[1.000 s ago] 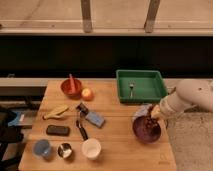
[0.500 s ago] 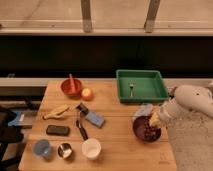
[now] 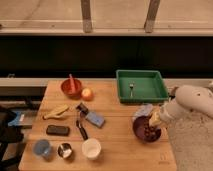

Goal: Place grapes in purple bowl

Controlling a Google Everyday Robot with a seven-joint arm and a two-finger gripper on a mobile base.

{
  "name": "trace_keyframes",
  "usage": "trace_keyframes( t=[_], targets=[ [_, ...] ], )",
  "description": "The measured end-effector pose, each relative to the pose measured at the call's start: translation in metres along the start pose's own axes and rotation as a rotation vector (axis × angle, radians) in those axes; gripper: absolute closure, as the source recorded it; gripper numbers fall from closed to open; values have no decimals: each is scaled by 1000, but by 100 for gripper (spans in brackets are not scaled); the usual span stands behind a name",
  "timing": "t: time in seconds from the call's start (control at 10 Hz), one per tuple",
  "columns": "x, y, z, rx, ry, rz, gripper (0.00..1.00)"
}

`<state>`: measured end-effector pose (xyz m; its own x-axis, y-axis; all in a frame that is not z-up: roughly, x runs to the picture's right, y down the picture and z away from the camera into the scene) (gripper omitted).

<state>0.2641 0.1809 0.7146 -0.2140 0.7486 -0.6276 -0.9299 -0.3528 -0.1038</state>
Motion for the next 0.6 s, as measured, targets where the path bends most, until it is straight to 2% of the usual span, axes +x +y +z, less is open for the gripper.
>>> trace_keyframes(
  t=[0.2, 0.3, 0.4, 0.6],
  targets=[
    [-4, 4, -5, -5, -31, -9, 34],
    [-8, 6, -15, -7, -65, -14, 34],
    [-12, 10, -25, -9, -107, -18, 34],
    [-22, 15, -54, -26, -234, -6, 34]
  ],
)
